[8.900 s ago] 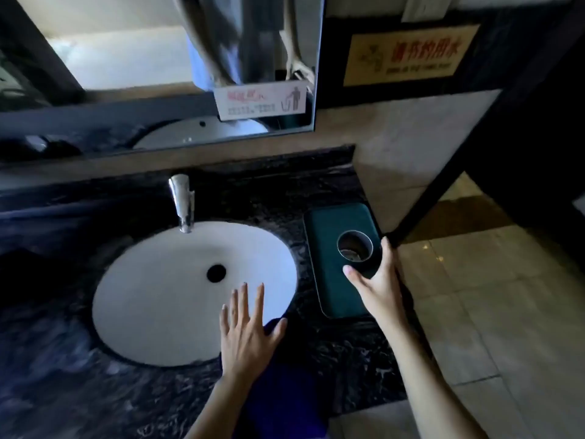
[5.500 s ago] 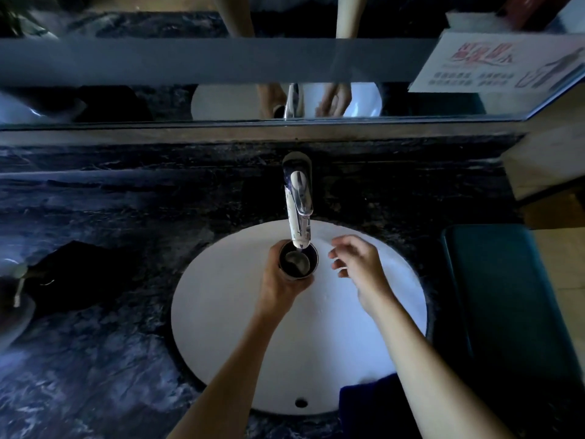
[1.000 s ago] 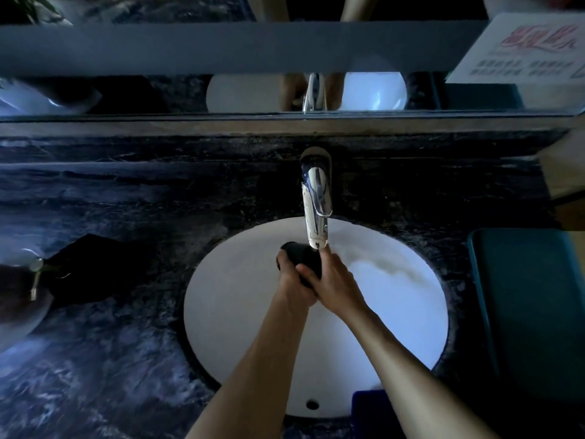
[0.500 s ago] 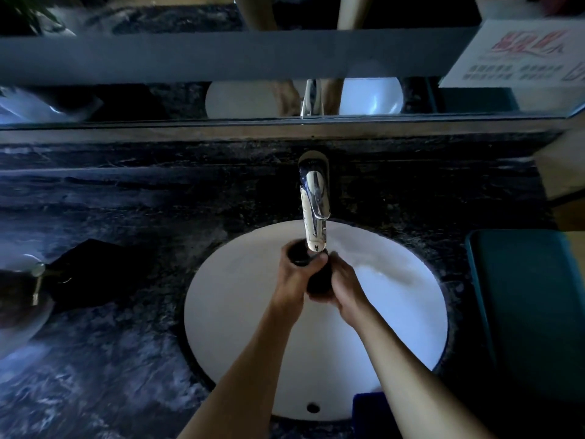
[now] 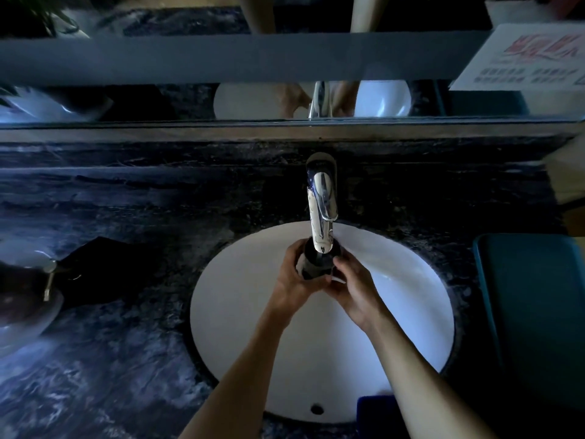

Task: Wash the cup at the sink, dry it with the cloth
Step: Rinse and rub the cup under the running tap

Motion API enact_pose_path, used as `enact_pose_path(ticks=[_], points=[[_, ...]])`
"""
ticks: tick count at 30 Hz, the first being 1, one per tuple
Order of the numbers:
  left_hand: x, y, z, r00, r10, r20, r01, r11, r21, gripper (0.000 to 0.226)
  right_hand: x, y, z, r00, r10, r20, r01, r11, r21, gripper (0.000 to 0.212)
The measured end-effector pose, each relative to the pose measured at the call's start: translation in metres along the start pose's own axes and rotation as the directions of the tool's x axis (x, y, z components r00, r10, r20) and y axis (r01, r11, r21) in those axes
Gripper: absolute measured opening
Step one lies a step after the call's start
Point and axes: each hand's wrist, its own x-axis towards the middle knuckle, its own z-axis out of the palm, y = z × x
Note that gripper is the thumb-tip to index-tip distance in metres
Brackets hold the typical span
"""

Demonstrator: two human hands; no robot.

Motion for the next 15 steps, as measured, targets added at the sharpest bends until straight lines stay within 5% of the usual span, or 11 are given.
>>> enact_pose_path(ticks=[15], points=[[-0.0017,-0.0069,-0.0032,0.999,0.000,-0.041,0.003,0.998,0.062,0.078,-0.0028,0.0087,0.0049,0.997,0.033,-0.067,-0.034,0.999,-0.025,0.031]])
